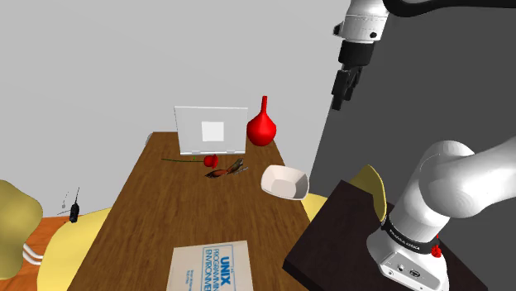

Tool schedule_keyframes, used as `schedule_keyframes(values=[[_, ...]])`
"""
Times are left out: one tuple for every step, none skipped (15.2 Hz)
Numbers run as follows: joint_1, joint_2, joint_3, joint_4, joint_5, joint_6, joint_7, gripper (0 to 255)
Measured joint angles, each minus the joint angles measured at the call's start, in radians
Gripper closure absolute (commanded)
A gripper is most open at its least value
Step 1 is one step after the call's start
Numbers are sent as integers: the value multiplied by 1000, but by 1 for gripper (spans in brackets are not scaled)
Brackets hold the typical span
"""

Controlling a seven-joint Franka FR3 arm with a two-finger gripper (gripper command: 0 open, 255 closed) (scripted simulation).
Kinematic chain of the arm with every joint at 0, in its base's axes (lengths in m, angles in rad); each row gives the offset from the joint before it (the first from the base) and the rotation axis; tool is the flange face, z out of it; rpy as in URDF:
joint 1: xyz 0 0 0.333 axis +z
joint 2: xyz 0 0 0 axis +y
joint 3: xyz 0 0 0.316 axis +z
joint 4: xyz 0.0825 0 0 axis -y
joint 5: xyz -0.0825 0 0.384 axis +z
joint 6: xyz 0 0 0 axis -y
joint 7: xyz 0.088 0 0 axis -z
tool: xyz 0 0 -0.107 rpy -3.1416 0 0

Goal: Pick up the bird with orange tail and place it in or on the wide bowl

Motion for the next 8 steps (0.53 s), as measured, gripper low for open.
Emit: schedule_keyframes(values=[[0, 0, 0, 0, 0, 0, 0, 0], [1, 15, -3, 0, -2, 14, -7, 0], [3, 41, -7, -5, -5, 42, -18, 0], [5, 64, -12, -9, -9, 67, -30, 0], [6, 90, -19, -17, -14, 99, -47, 0], [10, 119, -22, -21, -16, 130, -58, 0], [13, 151, -26, -16, -19, 156, -71, 0], [13, 189, -34, -12, -25, 187, -89, 0]])
